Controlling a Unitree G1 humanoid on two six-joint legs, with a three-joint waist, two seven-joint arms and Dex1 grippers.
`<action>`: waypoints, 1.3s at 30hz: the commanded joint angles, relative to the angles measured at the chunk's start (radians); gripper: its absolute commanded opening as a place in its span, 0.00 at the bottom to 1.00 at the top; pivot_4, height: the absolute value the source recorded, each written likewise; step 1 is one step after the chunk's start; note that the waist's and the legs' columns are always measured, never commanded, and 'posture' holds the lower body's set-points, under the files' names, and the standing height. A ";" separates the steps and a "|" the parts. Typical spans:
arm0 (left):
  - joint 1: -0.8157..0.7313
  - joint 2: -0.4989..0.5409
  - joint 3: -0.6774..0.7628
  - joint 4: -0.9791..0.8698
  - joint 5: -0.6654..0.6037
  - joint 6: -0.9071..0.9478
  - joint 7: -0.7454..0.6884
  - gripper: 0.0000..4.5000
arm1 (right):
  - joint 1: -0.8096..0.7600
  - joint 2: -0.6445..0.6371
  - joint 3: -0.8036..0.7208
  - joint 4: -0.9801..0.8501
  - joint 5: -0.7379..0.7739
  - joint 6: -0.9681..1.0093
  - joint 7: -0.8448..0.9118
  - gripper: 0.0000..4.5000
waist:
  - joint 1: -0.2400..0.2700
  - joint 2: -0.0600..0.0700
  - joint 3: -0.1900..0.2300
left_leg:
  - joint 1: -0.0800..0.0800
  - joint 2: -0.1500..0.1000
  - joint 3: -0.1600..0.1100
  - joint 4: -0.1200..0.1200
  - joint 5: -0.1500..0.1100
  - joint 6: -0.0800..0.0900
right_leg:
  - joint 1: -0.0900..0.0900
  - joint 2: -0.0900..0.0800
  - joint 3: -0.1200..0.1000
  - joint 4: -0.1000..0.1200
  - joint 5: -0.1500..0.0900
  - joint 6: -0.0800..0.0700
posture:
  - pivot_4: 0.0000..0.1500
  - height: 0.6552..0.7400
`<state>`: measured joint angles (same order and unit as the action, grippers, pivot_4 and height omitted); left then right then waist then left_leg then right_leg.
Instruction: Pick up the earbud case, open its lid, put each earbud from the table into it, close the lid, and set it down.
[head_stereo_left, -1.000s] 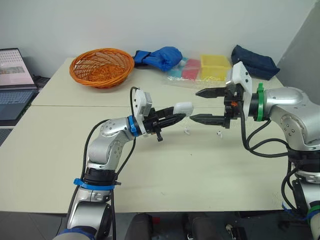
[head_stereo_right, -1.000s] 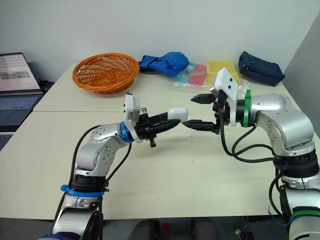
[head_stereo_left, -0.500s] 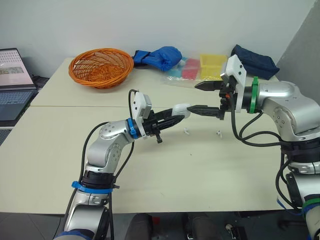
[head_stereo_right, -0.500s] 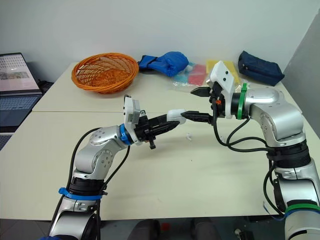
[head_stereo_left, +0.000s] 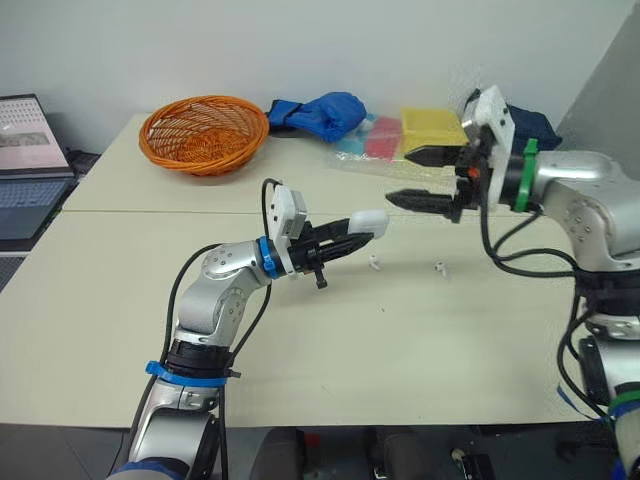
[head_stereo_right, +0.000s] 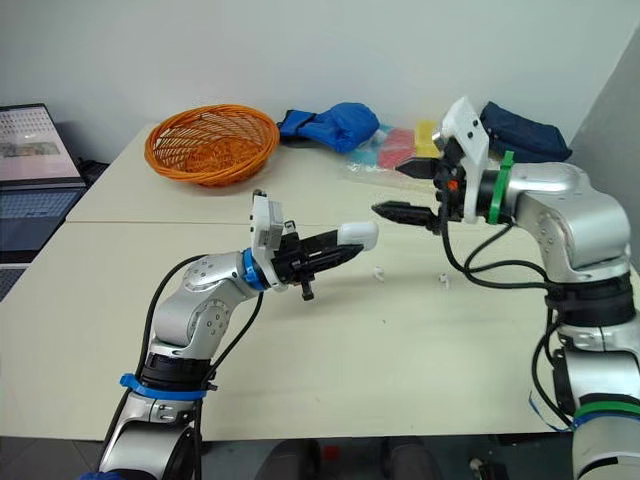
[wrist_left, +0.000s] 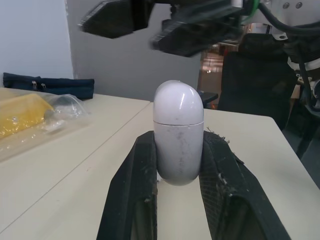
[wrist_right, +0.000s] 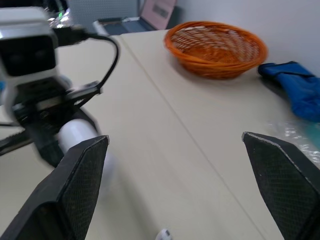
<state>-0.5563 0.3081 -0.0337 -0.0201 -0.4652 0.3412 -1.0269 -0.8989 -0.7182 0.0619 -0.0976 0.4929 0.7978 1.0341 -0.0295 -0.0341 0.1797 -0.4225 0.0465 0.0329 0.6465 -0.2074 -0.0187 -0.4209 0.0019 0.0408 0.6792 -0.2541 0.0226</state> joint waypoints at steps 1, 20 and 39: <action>-0.026 -0.008 -0.001 -0.008 -0.016 -0.019 0.002 0.17 | 0.010 -0.003 0.009 -0.051 -0.002 -0.004 -0.002 0.99 | -0.003 0.000 0.000 | 0.000 0.000 0.000 0.000 0.000 0.000 | 0.000 0.000 0.000 0.000 -0.001 0.001 | 1.00 1.00; -0.025 -0.012 -0.009 -0.018 -0.023 -0.012 0.008 0.17 | -0.055 0.069 0.009 0.039 -0.057 -0.026 -0.067 0.99 | -0.002 0.000 0.000 | 0.002 0.001 0.000 0.000 0.000 0.000 | 0.000 0.001 0.000 0.001 -0.002 0.003 | 1.00 1.00; -0.031 -0.085 0.058 0.140 0.142 -0.347 0.240 0.17 | -0.056 0.017 -0.068 0.035 0.064 0.063 -0.003 0.99 | 0.000 0.000 0.000 | 0.001 0.000 0.000 -0.001 0.000 0.000 | 0.000 -0.001 0.001 0.000 -0.002 0.003 | 1.00 1.00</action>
<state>-0.5670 0.2300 -0.0175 0.1118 -0.3532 0.0595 -0.8651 -0.9479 -0.6791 0.0393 -0.0355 0.5327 0.8625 1.0116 -0.0291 -0.0341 0.1797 -0.4219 0.0464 0.0330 0.6459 -0.2074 -0.0187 -0.4211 0.0011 0.0416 0.6788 -0.2555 0.0249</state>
